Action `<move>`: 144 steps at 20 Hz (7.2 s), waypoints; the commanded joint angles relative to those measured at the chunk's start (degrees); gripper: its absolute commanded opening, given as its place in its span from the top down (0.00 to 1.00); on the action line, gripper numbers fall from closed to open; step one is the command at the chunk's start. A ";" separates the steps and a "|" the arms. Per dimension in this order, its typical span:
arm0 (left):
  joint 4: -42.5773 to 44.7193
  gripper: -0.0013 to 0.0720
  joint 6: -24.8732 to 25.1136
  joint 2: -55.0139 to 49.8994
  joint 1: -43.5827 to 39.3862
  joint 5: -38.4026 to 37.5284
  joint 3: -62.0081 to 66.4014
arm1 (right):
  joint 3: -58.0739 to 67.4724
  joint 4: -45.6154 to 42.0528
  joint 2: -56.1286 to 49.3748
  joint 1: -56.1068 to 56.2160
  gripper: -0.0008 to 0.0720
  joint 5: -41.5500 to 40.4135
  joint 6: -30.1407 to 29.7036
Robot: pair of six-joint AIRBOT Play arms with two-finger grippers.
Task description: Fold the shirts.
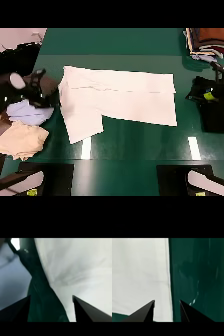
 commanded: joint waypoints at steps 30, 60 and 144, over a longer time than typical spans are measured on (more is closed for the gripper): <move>-21.40 0.95 5.57 9.92 0.26 13.97 -18.62 | -24.00 11.61 -2.01 -3.82 0.45 -5.11 -3.65; -1.81 0.95 -5.42 10.19 -10.97 11.43 -0.98 | -0.74 -1.99 1.75 4.42 0.96 2.95 -0.20; 0.00 0.95 -1.97 -3.78 0.96 0.52 41.07 | 15.63 31.08 -23.87 28.96 0.09 -10.29 -11.74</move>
